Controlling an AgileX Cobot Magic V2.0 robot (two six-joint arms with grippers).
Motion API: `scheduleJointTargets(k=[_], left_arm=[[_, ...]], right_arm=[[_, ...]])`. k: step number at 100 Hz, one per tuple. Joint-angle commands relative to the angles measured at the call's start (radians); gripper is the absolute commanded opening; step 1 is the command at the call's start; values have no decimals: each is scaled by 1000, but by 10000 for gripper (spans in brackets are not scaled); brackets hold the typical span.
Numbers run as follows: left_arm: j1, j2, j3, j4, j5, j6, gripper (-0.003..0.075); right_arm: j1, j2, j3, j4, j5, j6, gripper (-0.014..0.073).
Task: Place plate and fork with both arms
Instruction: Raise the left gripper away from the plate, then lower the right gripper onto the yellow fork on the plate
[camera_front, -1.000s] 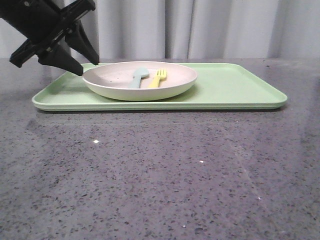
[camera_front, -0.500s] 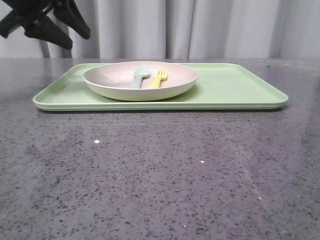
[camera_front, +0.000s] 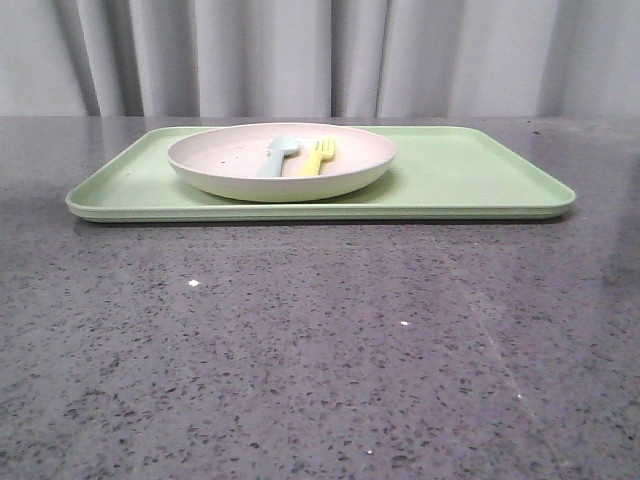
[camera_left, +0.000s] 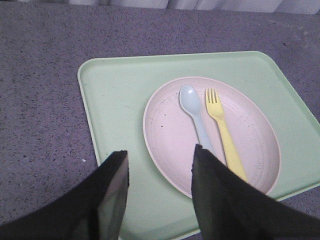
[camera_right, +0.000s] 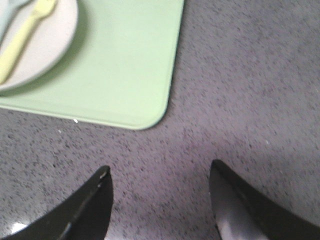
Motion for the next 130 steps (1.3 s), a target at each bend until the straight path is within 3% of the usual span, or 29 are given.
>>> scheduleJointTargets(k=[1, 42, 87, 130], left_arm=[[-4, -98, 23, -4, -76, -6, 302], [-4, -338, 224, 12, -90, -6, 302], [-4, -395, 291, 12, -79, -6, 302], [-4, -395, 291, 12, -78, -6, 302]], right_arm=[[20, 43, -85, -1, -34, -4, 433], [105, 324, -374, 16, 68, -4, 433], [244, 719, -785, 35, 226, 3, 433], [269, 978, -1013, 40, 283, 185, 433]])
